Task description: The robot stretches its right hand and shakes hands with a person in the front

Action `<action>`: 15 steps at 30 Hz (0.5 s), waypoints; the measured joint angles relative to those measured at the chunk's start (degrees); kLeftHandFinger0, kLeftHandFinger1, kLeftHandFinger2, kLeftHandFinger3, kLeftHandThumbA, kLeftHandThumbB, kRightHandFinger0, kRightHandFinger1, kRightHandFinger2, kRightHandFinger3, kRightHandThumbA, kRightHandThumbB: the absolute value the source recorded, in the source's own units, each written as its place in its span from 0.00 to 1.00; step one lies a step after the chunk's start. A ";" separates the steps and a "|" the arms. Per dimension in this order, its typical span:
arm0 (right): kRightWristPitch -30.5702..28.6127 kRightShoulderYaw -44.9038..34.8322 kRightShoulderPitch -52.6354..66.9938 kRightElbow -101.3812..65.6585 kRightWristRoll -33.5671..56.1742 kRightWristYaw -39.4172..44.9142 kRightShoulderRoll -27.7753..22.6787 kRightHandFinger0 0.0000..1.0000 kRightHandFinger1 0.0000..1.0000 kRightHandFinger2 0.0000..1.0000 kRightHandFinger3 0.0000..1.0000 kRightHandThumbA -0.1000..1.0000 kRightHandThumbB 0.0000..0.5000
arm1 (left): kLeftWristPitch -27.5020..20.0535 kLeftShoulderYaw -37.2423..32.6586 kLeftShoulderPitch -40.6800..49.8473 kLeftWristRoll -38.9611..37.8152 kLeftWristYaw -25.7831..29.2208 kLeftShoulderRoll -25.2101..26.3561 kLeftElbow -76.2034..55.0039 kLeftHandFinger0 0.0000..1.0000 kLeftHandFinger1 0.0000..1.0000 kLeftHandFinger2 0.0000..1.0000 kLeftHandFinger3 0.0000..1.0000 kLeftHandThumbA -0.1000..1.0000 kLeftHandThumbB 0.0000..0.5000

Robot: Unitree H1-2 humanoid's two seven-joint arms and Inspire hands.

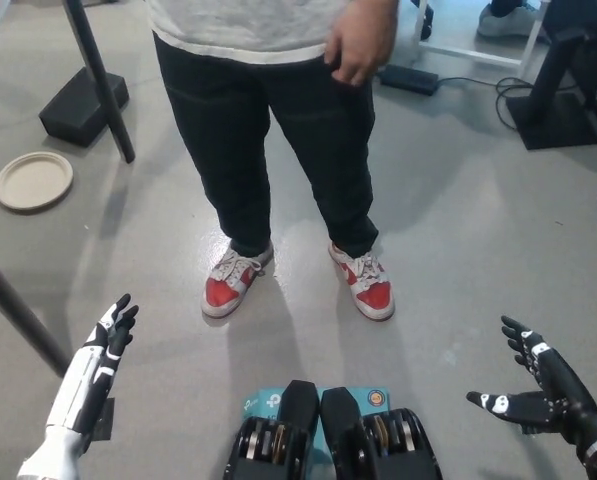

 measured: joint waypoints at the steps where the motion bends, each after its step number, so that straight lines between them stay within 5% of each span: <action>1: -0.09 0.13 -0.01 0.00 0.00 0.00 -0.02 1.00 1.00 1.00 1.00 0.88 0.47 | 0.00 0.00 0.00 0.01 0.00 0.01 0.00 1.00 1.00 1.00 1.00 1.00 0.24; 15: -0.40 0.81 0.01 0.00 0.11 0.15 -0.71 1.00 1.00 1.00 1.00 0.92 0.44 | 0.07 0.02 -0.23 0.02 0.00 -0.02 0.00 1.00 1.00 1.00 1.00 1.00 0.20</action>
